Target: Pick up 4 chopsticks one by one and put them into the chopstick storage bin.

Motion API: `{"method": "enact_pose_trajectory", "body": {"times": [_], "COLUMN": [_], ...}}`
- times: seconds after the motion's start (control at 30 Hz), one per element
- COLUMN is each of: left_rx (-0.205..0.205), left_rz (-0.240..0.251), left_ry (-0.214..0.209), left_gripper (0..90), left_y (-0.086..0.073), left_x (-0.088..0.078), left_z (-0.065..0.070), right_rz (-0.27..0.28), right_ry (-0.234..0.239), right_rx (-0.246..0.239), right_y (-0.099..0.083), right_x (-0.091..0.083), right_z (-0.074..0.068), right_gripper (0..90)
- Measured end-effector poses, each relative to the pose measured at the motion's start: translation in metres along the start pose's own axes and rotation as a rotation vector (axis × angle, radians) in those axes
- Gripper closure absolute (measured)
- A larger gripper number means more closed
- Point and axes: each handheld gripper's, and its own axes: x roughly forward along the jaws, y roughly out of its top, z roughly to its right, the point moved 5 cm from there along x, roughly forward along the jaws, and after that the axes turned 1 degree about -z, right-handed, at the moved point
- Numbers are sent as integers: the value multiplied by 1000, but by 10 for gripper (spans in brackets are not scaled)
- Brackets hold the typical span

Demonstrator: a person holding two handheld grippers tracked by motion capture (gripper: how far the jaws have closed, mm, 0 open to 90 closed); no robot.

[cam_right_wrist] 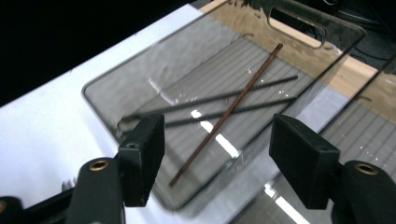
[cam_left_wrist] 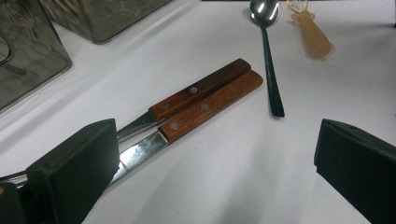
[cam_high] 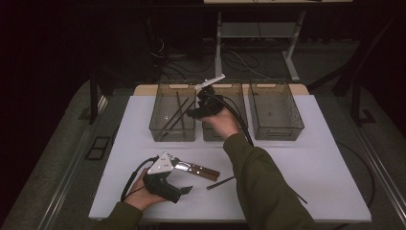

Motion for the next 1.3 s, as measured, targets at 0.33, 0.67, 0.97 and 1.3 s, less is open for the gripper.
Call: {"method": "enact_pose_trajectory", "body": {"times": [0.33,0.67,0.97,1.3], "left_rx": [-12,-3,-7,-12], "left_rz": [7,1,3,3], "left_ry": [6,0,-3,-4], "left_gripper": [0,0,0,0], "left_y": [-1,-2,-2,-2], "left_x": [-1,-2,-1,-1], "left_z": [-3,-3,-2,-2], "right_rz": [15,30,26,26], "right_ry": [14,18,23,26], "right_rx": [-32,-23,-15,29], "right_y": [-29,-59,-85,-115], "right_x": [-30,-57,-79,-102], "right_z": [5,19,29,40], "right_gripper": [331,332,337,328]}}
